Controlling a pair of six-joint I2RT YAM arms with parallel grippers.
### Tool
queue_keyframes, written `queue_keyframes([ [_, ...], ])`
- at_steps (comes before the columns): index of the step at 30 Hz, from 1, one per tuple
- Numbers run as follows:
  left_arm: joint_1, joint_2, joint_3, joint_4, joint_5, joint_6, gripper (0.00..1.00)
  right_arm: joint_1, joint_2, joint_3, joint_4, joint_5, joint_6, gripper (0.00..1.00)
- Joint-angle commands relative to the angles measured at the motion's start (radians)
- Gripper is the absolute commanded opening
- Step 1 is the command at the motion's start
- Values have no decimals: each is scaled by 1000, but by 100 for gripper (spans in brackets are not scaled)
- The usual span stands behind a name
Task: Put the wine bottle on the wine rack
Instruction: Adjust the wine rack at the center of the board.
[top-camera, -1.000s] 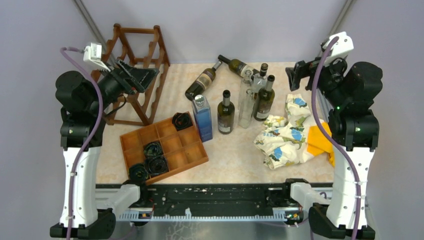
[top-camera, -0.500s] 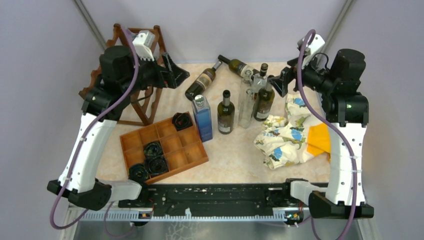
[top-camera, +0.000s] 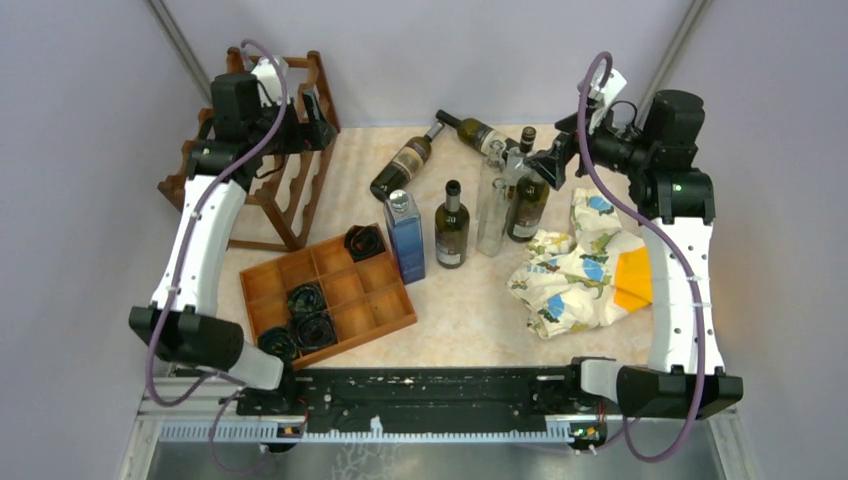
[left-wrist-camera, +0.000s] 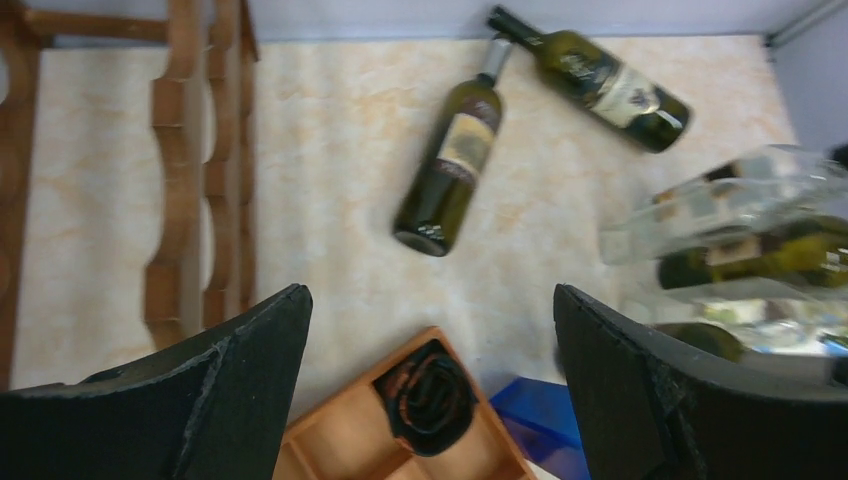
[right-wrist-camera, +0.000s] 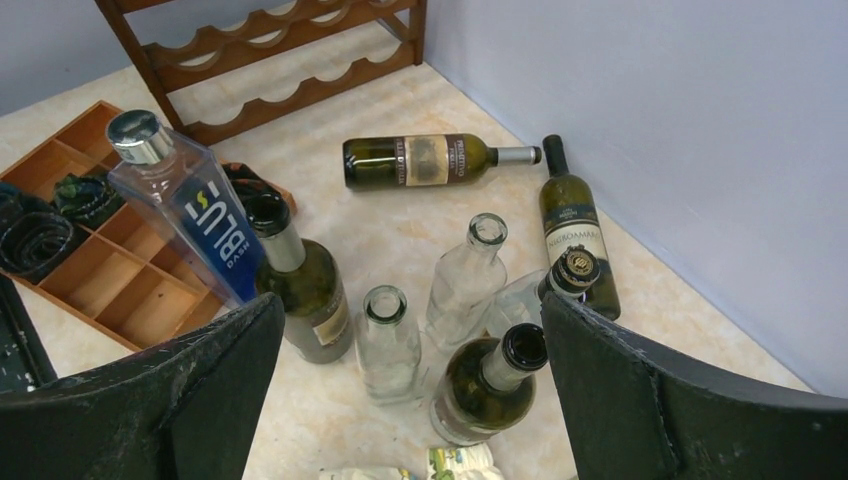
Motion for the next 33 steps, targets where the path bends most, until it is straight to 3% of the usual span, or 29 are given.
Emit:
queue_keyframes([
  [1,76,91,42,22,-29,83,94,-3,21,17,62,-31,-33,98],
  [5,100,199,91,75,-88,204,90,3,21,-9,85,-14,-73,98],
  [11,135,376,309,72,-150,316,83,36,9,-35,120,23,-74,98],
  [16,145,396,292,158,-91,353,82,67,6,-82,184,30,-47,98],
  [22,162,446,257,186,65,329,67,78,38,-89,287,-4,26,98],
  [25,162,470,260,168,61,335,63,79,36,-101,325,-18,52,98],
  [33,163,532,302,83,-24,426,62,82,23,-190,479,-52,153,98],
])
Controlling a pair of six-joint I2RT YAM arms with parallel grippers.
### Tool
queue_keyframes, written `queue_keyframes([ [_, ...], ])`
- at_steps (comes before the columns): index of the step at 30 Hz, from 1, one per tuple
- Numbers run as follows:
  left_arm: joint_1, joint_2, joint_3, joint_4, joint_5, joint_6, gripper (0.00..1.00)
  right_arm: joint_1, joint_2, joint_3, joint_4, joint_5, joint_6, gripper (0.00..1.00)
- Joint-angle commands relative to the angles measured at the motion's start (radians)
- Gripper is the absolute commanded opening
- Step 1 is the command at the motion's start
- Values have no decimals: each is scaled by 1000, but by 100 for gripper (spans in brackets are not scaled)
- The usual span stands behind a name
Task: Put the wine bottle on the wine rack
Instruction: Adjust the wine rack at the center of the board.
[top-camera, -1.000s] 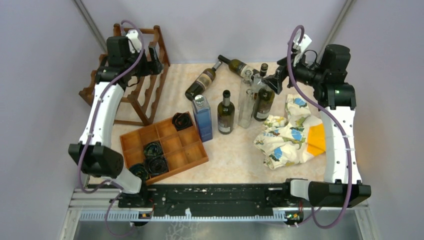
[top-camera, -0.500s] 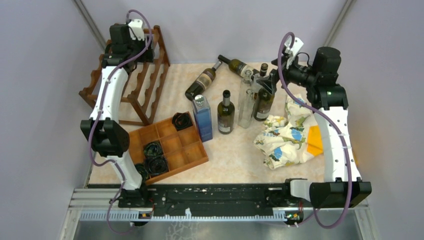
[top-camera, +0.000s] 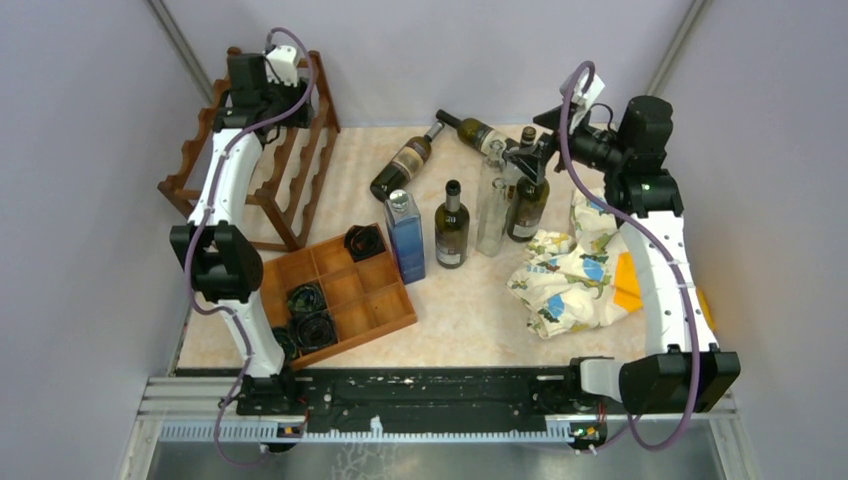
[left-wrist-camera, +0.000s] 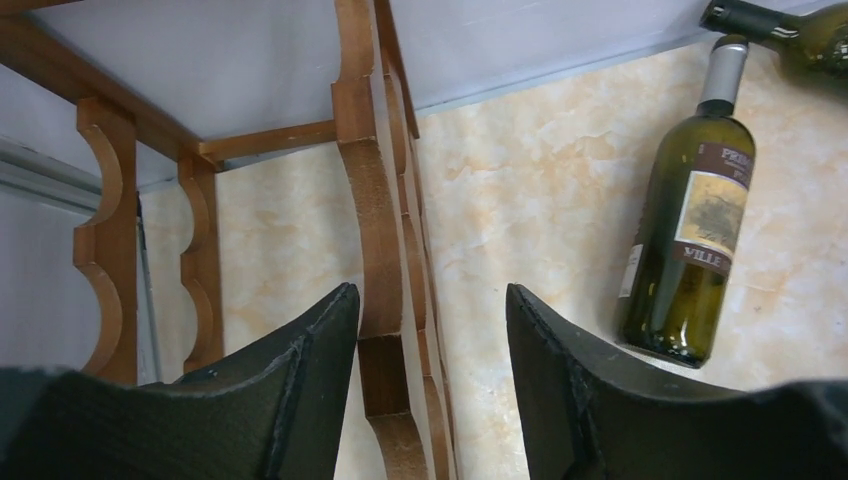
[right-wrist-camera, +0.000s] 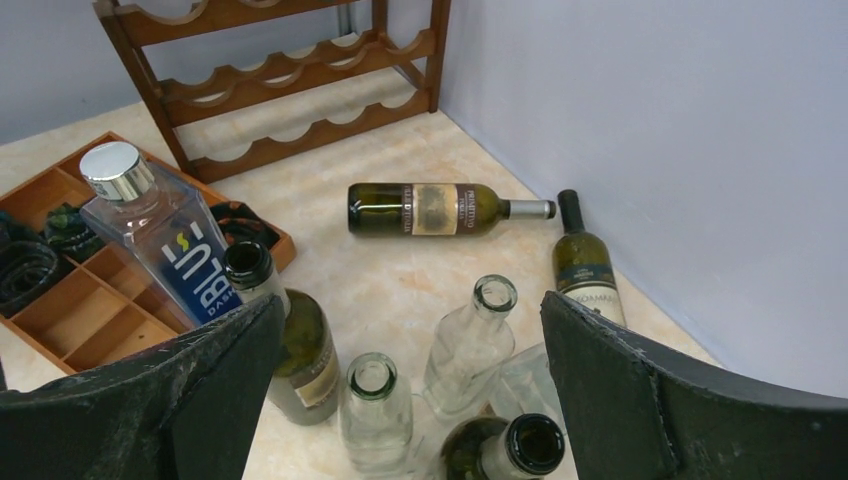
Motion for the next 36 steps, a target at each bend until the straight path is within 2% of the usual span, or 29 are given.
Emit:
queue_keyframes([
  [1,5,48,35,-83,-47,73,63,8,-13,-24,127,-35,64,98],
  [7,6,54,15,-76,-116,86,68,6,-6,-52,153,-29,68,98],
  [11,6,57,5,-76,-84,93,63,7,1,-61,172,-23,73,98],
  [13,5,55,-3,-75,-48,92,54,8,4,-65,182,-20,81,98],
  [15,5,46,-19,-70,-12,96,29,8,4,-69,188,-18,83,98],
  [16,5,35,-33,-60,3,100,21,7,4,-70,187,-17,83,98],
  [19,5,-21,-103,-9,75,134,9,7,1,-71,184,-14,83,98],
  [22,5,-78,-164,25,151,170,3,7,-1,-73,185,-14,90,98],
  [30,-6,-169,-269,34,413,249,0,7,-16,-98,203,-18,110,98],
  [36,-22,-190,-313,3,523,307,0,8,-32,-116,214,-22,122,98],
])
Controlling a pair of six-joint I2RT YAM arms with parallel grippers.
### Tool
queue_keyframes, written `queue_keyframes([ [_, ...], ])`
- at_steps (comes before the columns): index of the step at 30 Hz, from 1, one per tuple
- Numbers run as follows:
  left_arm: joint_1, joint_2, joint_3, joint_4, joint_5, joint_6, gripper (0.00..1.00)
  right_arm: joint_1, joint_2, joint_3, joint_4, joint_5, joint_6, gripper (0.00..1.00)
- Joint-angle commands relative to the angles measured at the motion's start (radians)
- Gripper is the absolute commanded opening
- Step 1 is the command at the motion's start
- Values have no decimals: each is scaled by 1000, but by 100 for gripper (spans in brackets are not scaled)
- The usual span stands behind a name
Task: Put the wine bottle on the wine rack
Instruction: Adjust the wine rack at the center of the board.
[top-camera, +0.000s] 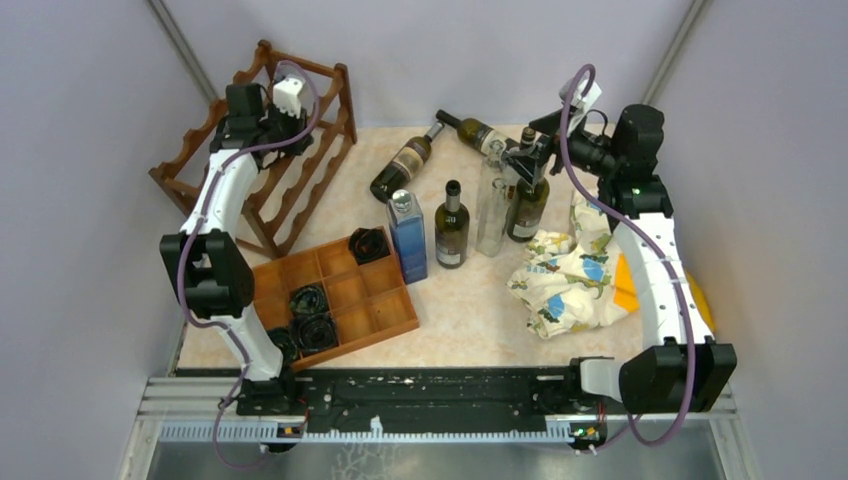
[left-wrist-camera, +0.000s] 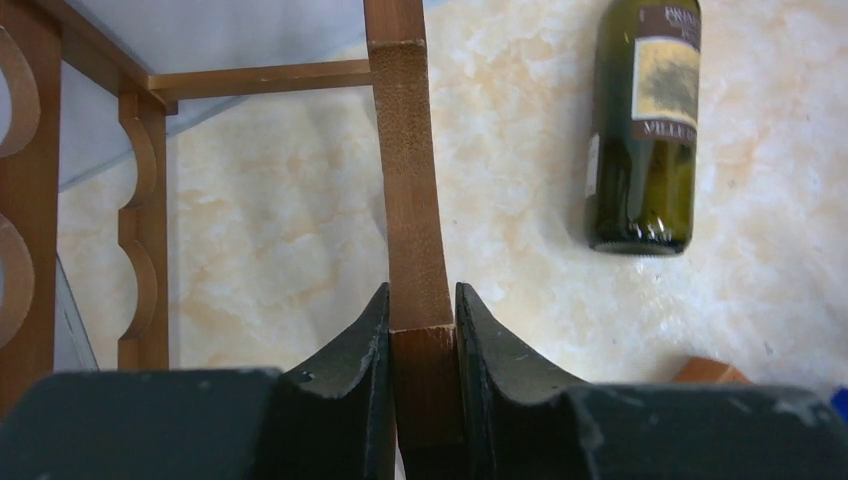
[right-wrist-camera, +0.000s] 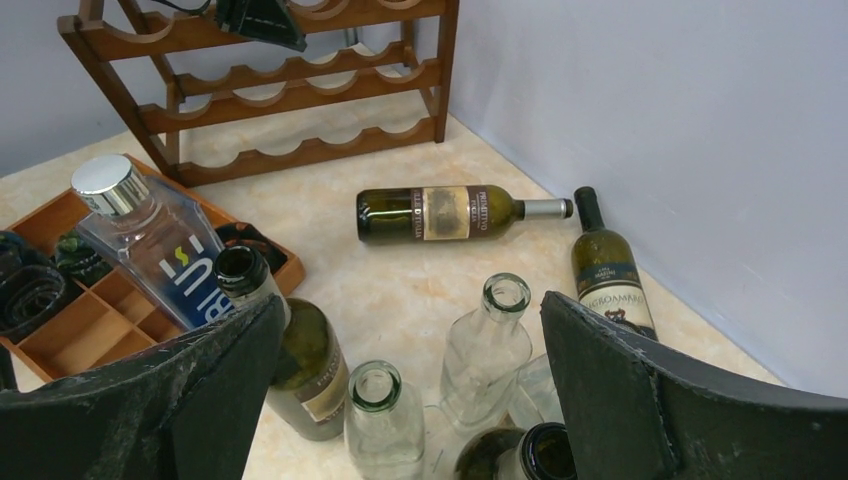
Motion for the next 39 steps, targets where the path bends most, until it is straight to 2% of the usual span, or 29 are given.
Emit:
queue_keyframes([
  [1,-50,-70,-24,-94,348,173,0,8,-38,-5,55,-16,15,98],
  [17,-50,-52,-2,-205,548,256,0,7,-74,-26,44,-25,22,98],
  [21,-50,-38,-3,-182,524,243,3,7,-81,-29,41,-29,25,98],
  [29,-50,-76,-44,-4,382,82,56,8,-86,-31,32,-33,25,98],
  [33,-50,-158,-116,142,304,-31,76,7,-84,-29,21,-33,16,98],
  [36,-51,-257,-194,247,239,-98,97,8,-83,-23,-2,-35,-9,98],
  [39,-50,-355,-272,334,168,-184,98,7,-85,-16,-37,-37,-53,98],
])
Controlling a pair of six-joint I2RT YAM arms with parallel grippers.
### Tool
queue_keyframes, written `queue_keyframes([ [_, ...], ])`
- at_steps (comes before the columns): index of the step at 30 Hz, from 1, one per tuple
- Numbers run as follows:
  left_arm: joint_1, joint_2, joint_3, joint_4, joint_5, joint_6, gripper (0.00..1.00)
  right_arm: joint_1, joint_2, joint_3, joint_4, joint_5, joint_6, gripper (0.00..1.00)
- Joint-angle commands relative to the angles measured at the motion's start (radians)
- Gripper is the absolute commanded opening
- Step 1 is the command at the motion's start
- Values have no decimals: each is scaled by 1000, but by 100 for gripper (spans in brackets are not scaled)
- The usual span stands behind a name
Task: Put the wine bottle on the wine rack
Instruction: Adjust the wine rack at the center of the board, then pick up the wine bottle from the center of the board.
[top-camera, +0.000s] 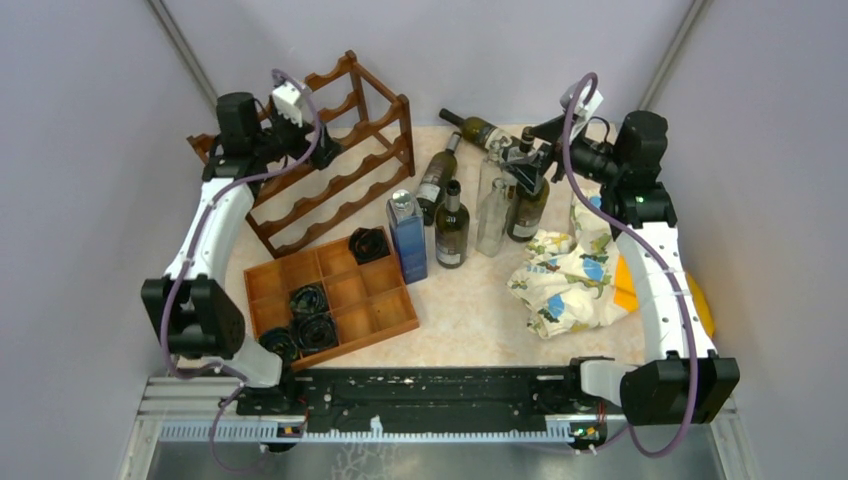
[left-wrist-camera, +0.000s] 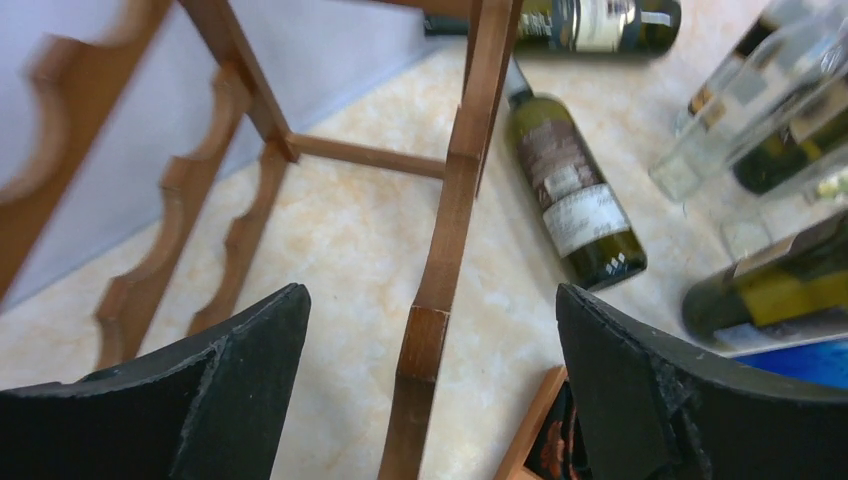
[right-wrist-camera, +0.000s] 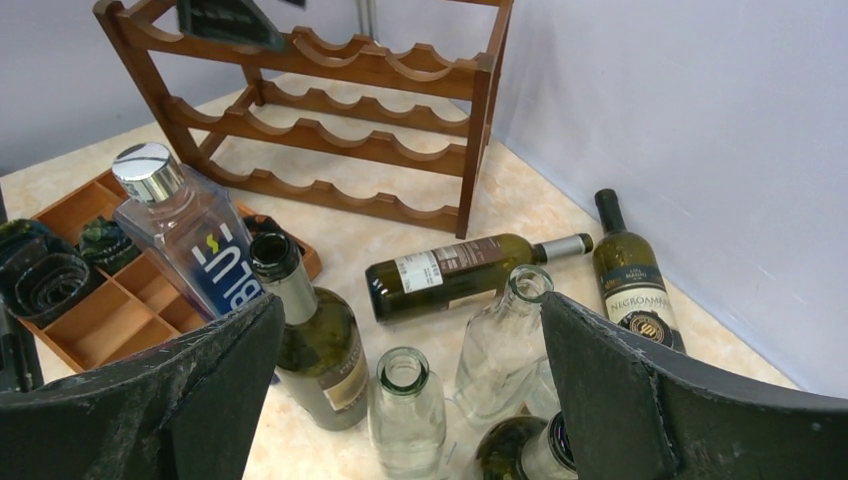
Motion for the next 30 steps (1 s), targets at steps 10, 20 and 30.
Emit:
queue_keyframes([
  [10,4,-370,-206,322,130,-496,98,7,-88,-16,-85,-62,-212,98],
  [20,-137,-579,-439,426,327,-411,97,7,-217,-182,-112,-182,-328,98],
  [30,-374,-652,-665,256,110,-3,98,9,-320,-380,-204,-207,-526,98],
])
